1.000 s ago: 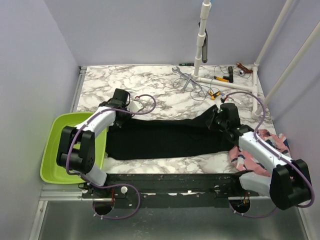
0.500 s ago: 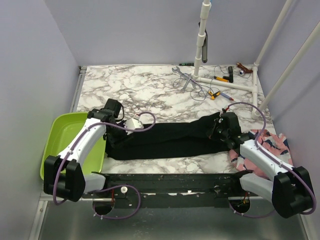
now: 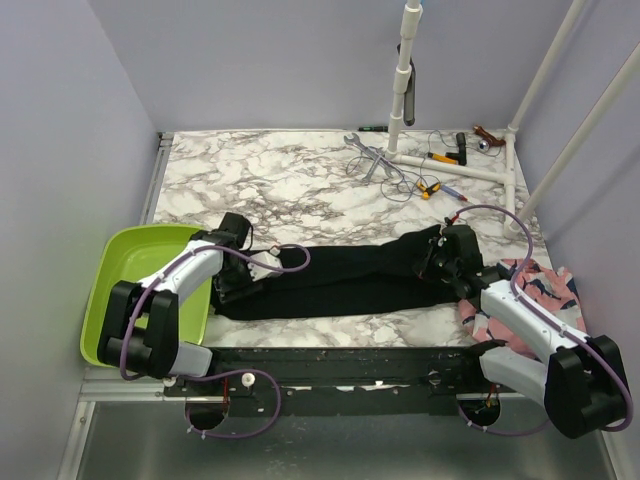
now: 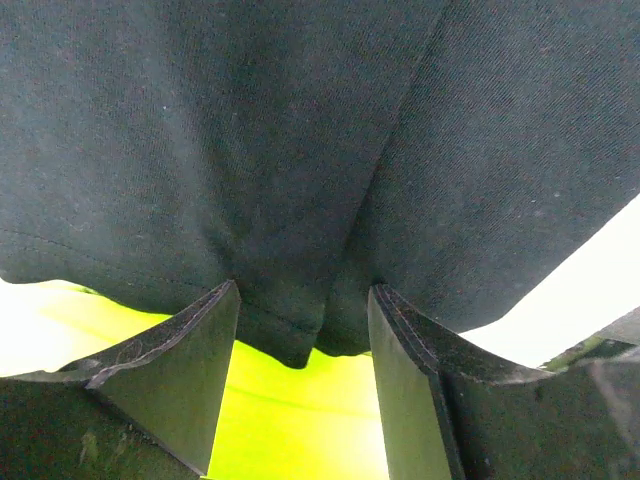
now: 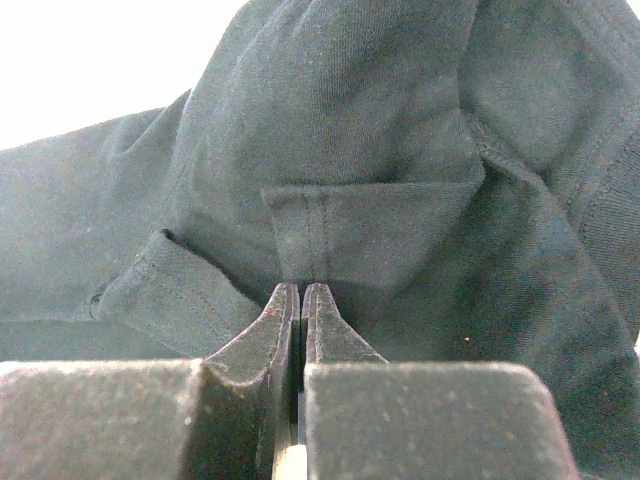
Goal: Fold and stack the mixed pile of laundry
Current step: Fold the T-shirt at the center of the board.
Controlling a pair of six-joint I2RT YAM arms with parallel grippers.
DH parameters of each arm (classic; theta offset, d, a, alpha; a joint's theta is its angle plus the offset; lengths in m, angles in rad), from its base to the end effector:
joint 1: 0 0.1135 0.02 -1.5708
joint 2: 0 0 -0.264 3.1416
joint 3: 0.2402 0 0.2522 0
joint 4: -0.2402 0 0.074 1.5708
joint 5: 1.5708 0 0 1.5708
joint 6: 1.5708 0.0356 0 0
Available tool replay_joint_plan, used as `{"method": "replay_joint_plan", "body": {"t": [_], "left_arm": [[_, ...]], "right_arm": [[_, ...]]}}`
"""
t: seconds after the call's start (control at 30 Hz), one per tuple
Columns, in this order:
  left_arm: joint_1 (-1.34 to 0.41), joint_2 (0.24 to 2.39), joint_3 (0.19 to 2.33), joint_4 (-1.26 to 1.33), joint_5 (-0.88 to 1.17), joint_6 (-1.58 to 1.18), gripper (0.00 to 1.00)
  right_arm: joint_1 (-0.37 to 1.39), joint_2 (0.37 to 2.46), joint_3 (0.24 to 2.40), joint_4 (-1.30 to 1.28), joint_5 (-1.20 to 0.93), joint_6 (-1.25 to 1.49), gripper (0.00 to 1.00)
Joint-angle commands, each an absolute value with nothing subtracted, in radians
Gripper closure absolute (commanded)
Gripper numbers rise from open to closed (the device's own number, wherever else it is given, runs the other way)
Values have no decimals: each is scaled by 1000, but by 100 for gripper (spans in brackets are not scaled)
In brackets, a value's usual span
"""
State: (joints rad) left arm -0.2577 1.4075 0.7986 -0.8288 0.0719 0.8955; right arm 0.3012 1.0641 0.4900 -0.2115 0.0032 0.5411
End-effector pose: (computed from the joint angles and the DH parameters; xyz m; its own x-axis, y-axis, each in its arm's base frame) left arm 0.2187 -0.0603 0.1746 -0.3935 0.9088 -0.1385 0.9127 0.4042 0.0591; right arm 0.1983 0.0615 0.1842 -0.7306 0.3124 -0.6071 0.0955 0.9272 0.3622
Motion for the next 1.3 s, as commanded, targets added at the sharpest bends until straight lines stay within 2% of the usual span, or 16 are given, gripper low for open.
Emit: {"method": "replay_joint_plan", "body": {"t": [0.0,0.23,0.3,0.4,0.6,0.77,0.97,1.1,1.27], "left_arm": [[-267,1341,756,-717,-26,946,44],[-267,1380,709,-664,-75,957,53],[-267,1387,701,-641,-92,956,60],[-267,1383,714,-625,-121,947,78],[-265,1362,803,-641,-147,911,100],[-264,1411,887,-520,-239,886,100],[-256,1574,1137,-373,-363,865,100],[-250,1620,1221,-370,-346,867,100],[-247,1581,1112,-333,-333,888,100]], "right_arm": [[301,1062,493,-226,17,523,99],[301,1053,509,-246,33,512,99],[300,1046,517,-258,51,509,99],[301,1037,528,-273,79,513,99],[301,1039,560,-294,154,512,99],[299,1125,659,-261,276,477,99],[274,1404,990,-259,413,370,99],[259,1508,1152,-332,413,343,99],[259,1483,1090,-338,266,352,99]]}}
